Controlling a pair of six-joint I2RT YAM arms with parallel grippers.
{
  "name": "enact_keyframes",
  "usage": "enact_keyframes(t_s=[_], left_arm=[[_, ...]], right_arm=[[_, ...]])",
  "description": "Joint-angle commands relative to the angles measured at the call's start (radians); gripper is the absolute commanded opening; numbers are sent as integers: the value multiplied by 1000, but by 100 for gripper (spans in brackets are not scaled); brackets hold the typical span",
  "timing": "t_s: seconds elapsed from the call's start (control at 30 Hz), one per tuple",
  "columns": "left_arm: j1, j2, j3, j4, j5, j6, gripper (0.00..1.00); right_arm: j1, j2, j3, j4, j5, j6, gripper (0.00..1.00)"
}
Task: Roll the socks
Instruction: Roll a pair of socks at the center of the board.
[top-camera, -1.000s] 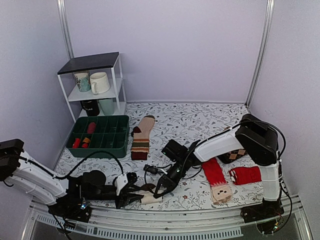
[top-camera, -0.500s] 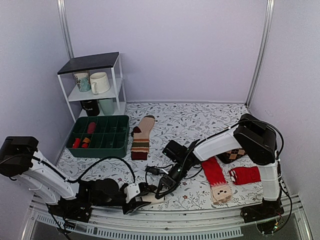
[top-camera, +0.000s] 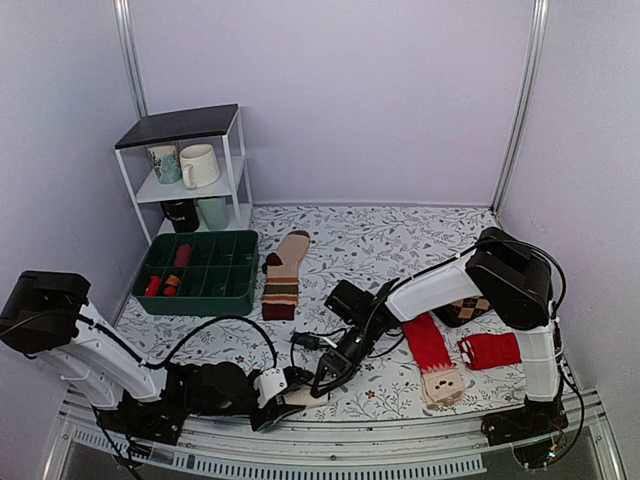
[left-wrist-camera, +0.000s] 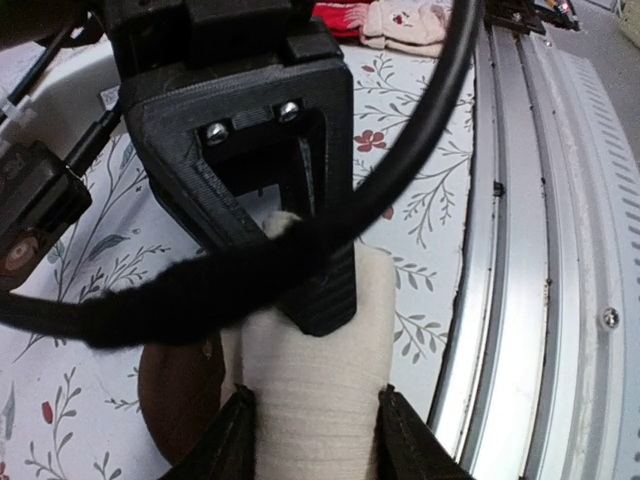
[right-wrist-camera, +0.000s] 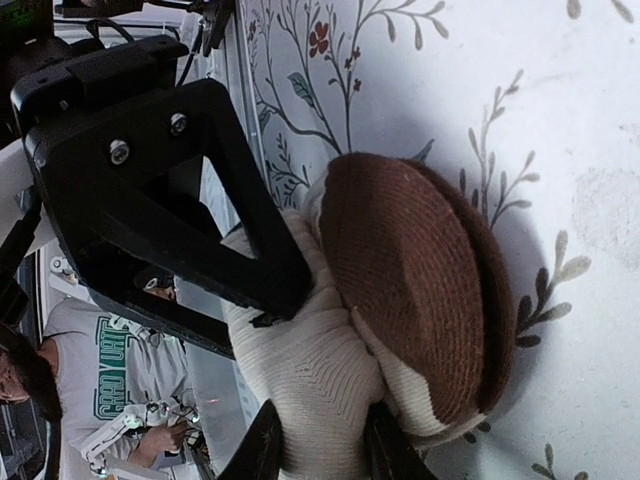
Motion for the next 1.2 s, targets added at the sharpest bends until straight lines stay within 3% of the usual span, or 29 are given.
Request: enact_keyframes(t_s=[0.0, 0.13, 0.27, 0.33, 0.57, 0.8, 1.0, 1.17], left_arm=[[-22, 54, 14, -54, 9, -34, 43], [-21, 56, 19, -80, 18, -54, 39], [-13, 50, 18, -94, 46, -68, 7], [-5, 50, 15, -96, 68, -74, 0], [70, 40, -19, -86, 163, -168, 0], [157, 66, -26, -105, 274, -241, 0], [193, 91, -22, -106, 319, -269, 0], [213, 101, -24, -101, 348, -274, 0]], right_arm=[[3, 116, -74, -212, 254, 21, 21], [3, 116, -74, -210, 254, 21, 21], [3, 118, -68, -196, 249, 27, 21], [2, 117, -64, -184, 244, 35, 22], [-6, 84, -52, -42, 236, 80, 34], [-11, -59, -113, 272, 356, 54, 48], [-12, -308, -394, 787, 478, 24, 60], [22, -440, -655, 1190, 559, -70, 63]])
